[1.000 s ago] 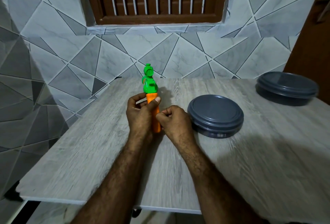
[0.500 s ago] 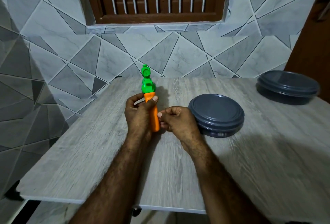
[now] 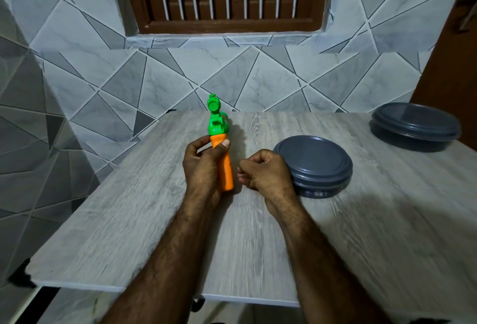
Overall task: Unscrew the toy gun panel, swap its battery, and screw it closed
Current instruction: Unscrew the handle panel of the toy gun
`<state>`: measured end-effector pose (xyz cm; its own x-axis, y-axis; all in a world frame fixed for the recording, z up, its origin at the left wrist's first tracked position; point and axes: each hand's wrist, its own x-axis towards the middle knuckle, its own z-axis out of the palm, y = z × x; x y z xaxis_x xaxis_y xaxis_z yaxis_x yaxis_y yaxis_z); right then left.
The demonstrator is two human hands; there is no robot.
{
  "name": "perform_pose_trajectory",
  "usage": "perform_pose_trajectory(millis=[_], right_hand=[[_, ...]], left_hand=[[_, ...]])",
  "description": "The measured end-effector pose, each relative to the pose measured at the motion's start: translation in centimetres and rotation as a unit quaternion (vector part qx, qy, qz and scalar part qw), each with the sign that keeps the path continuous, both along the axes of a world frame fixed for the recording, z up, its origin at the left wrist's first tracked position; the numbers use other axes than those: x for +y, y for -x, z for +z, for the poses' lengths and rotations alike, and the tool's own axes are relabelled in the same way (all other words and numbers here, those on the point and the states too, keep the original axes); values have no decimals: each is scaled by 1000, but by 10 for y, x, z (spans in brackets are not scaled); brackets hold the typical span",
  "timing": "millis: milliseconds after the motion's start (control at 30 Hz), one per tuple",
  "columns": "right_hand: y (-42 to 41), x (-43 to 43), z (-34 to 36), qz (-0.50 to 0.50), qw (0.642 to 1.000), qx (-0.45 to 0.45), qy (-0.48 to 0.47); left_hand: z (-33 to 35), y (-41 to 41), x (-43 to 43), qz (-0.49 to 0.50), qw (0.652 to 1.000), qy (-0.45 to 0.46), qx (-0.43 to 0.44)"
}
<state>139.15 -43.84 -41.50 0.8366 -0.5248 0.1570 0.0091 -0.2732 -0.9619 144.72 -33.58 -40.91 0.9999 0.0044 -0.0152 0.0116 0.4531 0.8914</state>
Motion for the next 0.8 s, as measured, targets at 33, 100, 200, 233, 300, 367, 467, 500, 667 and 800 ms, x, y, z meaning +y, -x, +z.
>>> perform_pose_trajectory(millis=[33,100,200,233,300,367,467,500,667,800], right_hand=[[0,1,2,-5,1000,2,0],[3,2,2,-5,1000,-5,-16],[6,2,3,-21,1000,9,9],[7,2,3,-24,999,14,23],[9,1,3,-34,996,30,75],[11,-1,3,-46,988,44,141],[15,-2,4,-48,953,104,281],[15,-2,4,-44,938,128,318],[13,5,4,-10,873,221,436],[16,5,6,6,854,230,466]], left_hand=[[0,-1,0,1,1000,0,2],[-1,-2,3,1,1000,4,9],[-3,-2,7,6,1000,8,21],[-4,-2,8,7,1000,14,25],[-6,-2,10,10,999,27,30],[-7,-2,11,13,999,35,36],[-10,-2,14,20,998,40,42],[-11,-1,15,20,998,38,44],[-18,-2,19,23,998,25,55],[-19,-2,24,25,998,4,52]])
